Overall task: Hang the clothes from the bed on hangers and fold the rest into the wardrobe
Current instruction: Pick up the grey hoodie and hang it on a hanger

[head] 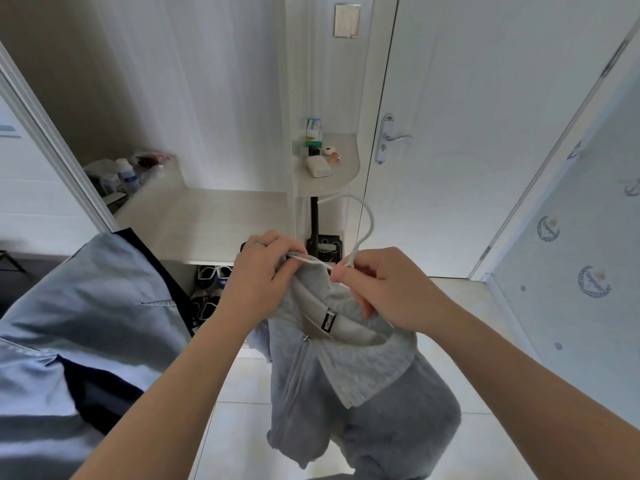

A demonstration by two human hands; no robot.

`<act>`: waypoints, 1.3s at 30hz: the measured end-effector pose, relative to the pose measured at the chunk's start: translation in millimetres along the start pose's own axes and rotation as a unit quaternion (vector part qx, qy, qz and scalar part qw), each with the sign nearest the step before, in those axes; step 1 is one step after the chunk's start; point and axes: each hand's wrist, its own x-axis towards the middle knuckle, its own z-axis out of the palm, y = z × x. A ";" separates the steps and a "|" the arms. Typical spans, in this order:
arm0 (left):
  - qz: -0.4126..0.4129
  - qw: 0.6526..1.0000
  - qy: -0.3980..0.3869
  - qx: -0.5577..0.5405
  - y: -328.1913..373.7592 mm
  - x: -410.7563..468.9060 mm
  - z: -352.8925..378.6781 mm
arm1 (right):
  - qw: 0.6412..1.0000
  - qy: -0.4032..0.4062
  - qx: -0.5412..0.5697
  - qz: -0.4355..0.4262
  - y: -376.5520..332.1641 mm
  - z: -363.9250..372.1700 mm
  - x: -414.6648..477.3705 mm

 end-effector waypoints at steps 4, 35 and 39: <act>-0.019 0.999 0.028 -0.014 -7.0 -2.7 -0.5 | 0.998 0.028 0.042 -0.021 25.0 -13.3 -11.3; -0.168 0.973 0.010 -0.161 -153.0 64.9 -99.1 | 0.934 0.089 0.331 0.106 -30.6 79.6 165.1; -0.128 0.972 -0.027 -0.195 -163.2 96.7 -134.7 | 0.937 0.113 0.323 0.063 -75.1 94.2 223.1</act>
